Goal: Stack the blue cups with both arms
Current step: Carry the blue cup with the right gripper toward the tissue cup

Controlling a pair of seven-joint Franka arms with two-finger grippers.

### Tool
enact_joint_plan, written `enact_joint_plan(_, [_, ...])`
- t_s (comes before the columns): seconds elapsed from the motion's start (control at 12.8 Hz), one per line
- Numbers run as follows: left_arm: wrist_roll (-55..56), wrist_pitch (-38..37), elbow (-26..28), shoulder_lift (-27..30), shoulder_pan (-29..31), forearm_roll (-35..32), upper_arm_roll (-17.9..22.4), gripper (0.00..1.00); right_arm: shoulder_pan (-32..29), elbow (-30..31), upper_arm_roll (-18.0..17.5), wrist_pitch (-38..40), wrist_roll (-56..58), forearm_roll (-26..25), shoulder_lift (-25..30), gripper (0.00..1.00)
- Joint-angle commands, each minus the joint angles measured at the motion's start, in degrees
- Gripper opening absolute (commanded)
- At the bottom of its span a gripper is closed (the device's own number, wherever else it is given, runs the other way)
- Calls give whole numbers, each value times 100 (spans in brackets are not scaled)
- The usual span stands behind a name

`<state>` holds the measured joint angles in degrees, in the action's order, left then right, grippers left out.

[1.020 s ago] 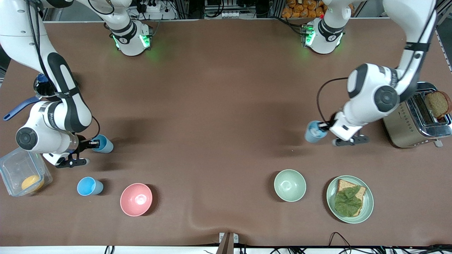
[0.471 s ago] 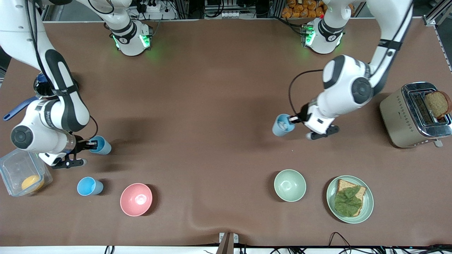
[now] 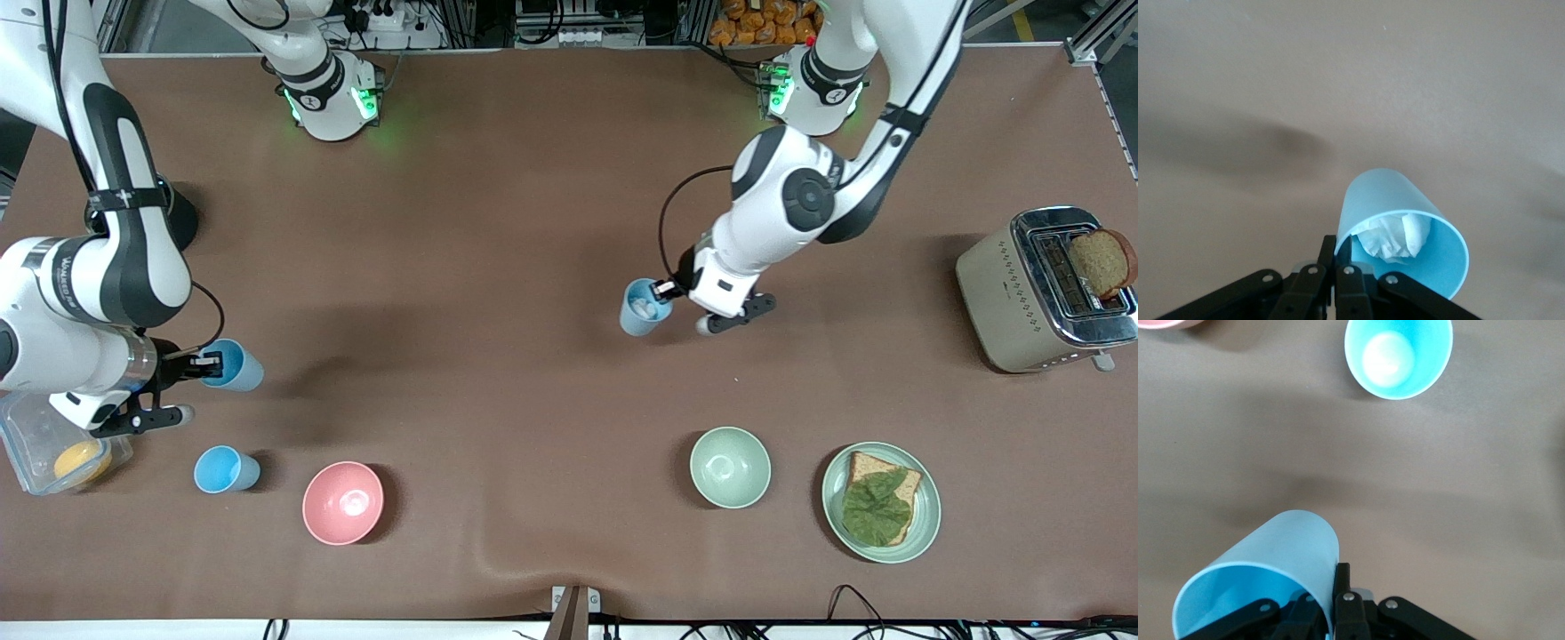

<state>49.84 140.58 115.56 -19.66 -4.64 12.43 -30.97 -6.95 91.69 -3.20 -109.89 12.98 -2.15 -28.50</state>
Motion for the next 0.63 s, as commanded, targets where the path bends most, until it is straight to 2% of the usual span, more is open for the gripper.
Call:
enact_joint_plan(0.0, [647,364,-139,-336,-247,-467,39,0,1,-55,-162,64,-6,100,19,0])
enact_joint_plan(0.24, [1639,708,-261,-740,-546,-1328,48,0,123,-116,-277,73,-365,898,63,0])
enact_joint_plan(0.55, [2958,708,-560,-1206,-723,-2672,48,0,860,-116,-260,450,-1892,953,396,0])
